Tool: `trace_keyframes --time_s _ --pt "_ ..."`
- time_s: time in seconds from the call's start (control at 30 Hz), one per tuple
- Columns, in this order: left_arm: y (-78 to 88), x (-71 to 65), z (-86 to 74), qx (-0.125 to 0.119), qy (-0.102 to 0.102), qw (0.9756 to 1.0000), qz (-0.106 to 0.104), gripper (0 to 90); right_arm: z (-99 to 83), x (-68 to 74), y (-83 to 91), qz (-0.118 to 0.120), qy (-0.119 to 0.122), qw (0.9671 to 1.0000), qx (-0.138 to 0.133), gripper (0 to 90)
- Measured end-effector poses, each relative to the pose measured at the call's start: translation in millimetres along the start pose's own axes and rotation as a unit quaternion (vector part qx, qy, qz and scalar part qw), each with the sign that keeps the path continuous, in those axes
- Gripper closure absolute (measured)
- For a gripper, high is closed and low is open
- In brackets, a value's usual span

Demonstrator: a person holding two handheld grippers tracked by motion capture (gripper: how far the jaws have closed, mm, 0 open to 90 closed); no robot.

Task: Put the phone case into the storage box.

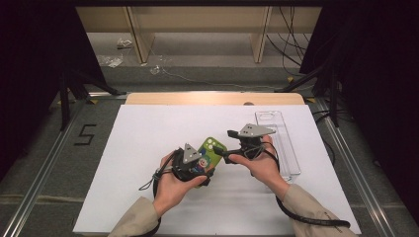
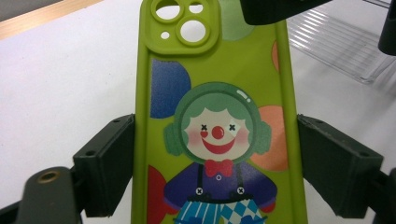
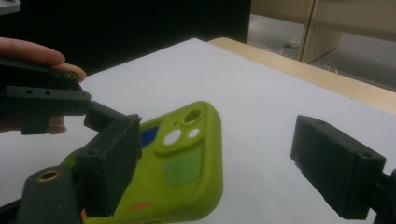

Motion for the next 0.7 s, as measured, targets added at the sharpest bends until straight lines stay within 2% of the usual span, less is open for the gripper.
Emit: trace_keyframes --time_s 0.7 --pt "-0.1 -4.7 1.3 -0.007 -0.005 1.0 -0.004 16.2 0.9 1.2 -3.4 0.003 -0.002 1.0 0.0 17.4"
Point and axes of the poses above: each handheld gripper's, and its own axes: y roughly backward along the jaws, z roughly out of its top, x roughly to its left, the point moved 8 cm from there along -y, roughly forward along the jaws, and after that the axes turned 4 degrees about x, right-handed, at the moved point
